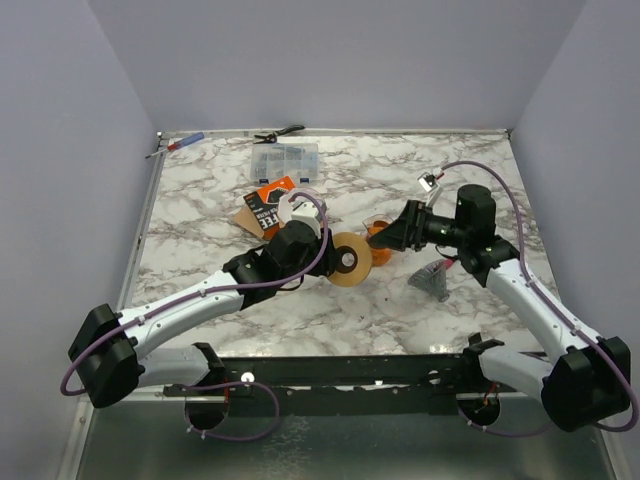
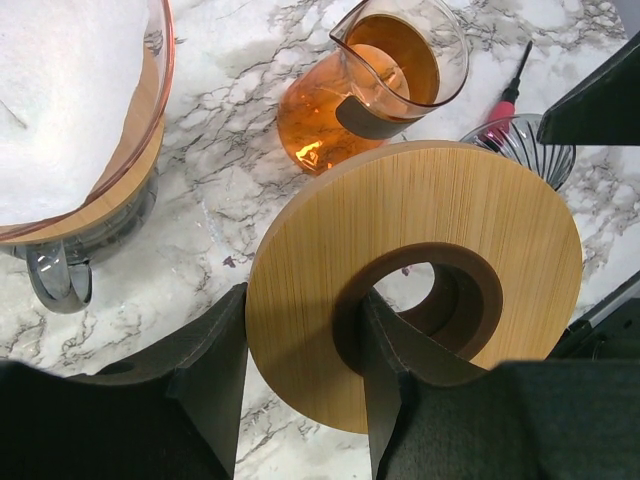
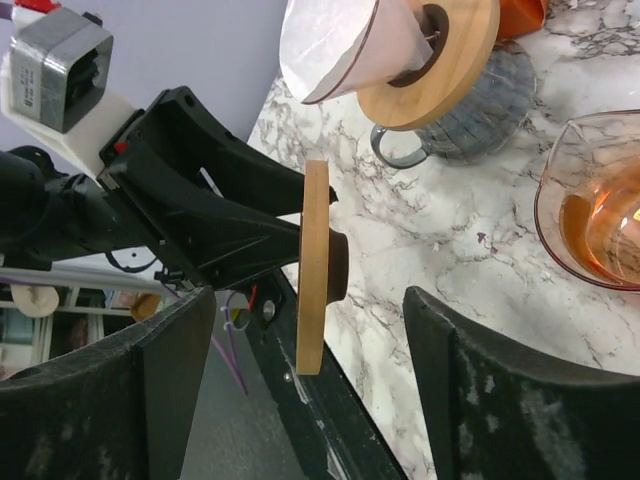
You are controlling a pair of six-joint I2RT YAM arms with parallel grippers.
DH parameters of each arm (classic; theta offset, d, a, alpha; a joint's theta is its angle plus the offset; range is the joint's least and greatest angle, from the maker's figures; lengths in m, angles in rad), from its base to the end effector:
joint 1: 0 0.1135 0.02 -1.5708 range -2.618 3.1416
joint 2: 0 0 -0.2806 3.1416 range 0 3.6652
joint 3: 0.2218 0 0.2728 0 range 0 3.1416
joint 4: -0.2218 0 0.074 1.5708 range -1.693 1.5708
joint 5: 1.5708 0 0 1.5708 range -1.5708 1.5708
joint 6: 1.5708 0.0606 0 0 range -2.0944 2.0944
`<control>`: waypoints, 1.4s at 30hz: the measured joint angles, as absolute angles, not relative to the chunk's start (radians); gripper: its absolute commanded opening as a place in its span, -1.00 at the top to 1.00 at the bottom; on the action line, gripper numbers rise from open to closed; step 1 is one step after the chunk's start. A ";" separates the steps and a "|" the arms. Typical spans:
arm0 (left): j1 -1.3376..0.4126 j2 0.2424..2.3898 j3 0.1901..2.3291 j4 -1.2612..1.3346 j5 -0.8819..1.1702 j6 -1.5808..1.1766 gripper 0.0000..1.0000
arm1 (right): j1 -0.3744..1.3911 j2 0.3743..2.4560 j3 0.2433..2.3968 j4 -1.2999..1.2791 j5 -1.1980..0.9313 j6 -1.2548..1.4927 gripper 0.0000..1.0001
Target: Place the coffee filter in the dripper
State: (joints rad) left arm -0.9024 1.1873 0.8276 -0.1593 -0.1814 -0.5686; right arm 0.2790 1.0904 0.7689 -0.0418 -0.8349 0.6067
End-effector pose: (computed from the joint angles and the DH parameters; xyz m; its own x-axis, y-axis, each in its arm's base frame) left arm 0.1953 -0.2296 0.2699 -0.6224 -0.0664 -0.7799 0.4032 0.8268 -0.3921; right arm 0.2462 0.1173 0.2944 -0.7658 0.1787 -0.6177 -0.5043 0.4292 0.7493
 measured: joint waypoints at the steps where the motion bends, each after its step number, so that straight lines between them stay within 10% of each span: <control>1: -0.902 1.187 0.828 -0.160 -0.181 -0.569 0.28 | 0.288 1.096 0.769 -0.040 -0.834 0.611 -0.46; 11: -0.902 1.187 0.828 -0.160 -0.181 -0.579 0.28 | 0.382 1.188 0.736 -0.023 -0.832 0.647 0.04; 21: -0.900 1.187 0.828 -0.162 -0.181 -0.584 0.24 | 0.407 1.208 0.729 0.028 -0.836 0.679 0.99; 35: -0.897 1.187 0.839 -0.159 -0.157 -0.578 -0.96 | 0.407 1.240 0.730 -0.021 -0.801 0.628 0.99; 42: -0.897 1.154 0.870 -0.159 -0.144 -0.552 -0.98 | 0.407 1.246 0.730 -0.036 -0.777 0.615 0.99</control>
State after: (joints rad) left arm -0.8967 1.1542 0.8703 -0.1585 -0.1444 -0.5518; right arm 0.4068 1.2457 0.7300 -0.0360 -0.7769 0.6151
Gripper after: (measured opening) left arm 0.987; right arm 0.112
